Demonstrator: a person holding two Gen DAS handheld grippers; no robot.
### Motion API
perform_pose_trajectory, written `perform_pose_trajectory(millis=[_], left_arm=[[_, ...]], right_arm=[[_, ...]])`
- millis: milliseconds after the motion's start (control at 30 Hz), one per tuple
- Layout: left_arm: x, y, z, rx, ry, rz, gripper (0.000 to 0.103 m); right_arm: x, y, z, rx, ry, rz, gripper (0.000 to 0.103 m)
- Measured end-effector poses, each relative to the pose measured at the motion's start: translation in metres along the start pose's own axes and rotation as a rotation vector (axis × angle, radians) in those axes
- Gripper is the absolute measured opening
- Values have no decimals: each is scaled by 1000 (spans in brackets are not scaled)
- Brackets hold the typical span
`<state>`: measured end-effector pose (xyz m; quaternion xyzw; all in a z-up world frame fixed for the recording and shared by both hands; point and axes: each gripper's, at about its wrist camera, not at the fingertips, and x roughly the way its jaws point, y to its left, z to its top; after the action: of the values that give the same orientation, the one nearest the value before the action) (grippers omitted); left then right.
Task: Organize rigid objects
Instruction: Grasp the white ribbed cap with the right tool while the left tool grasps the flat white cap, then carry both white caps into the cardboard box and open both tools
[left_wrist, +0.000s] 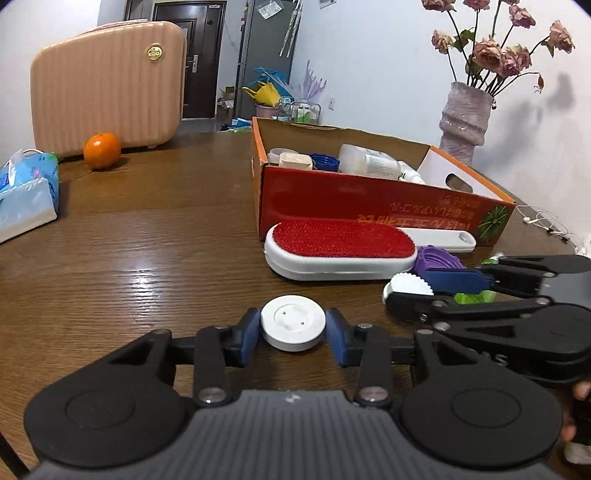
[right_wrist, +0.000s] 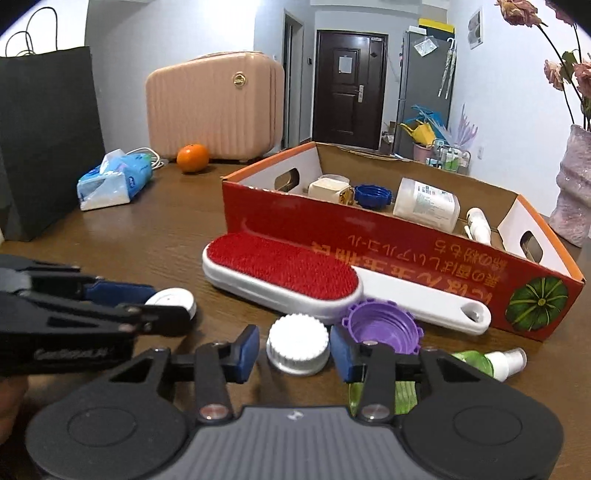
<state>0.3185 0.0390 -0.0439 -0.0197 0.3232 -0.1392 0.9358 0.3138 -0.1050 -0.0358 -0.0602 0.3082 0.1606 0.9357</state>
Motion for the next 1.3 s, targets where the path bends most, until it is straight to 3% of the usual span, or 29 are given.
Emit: perform_pose_trajectory(millis=[167, 367, 667, 833, 1100, 1300], left_arm=[[-1, 0, -2, 4, 0, 3, 39], [-37, -10, -11, 9, -37, 24, 39], [-83, -64, -6, 48, -96, -31, 39], [-96, -101, 0, 105, -135, -62, 39], [-89, -125, 13, 137, -133, -88, 39], [-51, -113, 62, 164, -149, -91, 39]], right_arm=[[-3, 2, 3, 0, -12, 3, 35], [-59, -11, -4, 23, -110, 13, 35], [-146, -40, -33, 63, -183, -9, 35], [-173, -60, -44, 94, -221, -21, 35], [-179, -89, -51, 141, -237, -25, 35], [-146, -113, -19, 123, -250, 0, 35]])
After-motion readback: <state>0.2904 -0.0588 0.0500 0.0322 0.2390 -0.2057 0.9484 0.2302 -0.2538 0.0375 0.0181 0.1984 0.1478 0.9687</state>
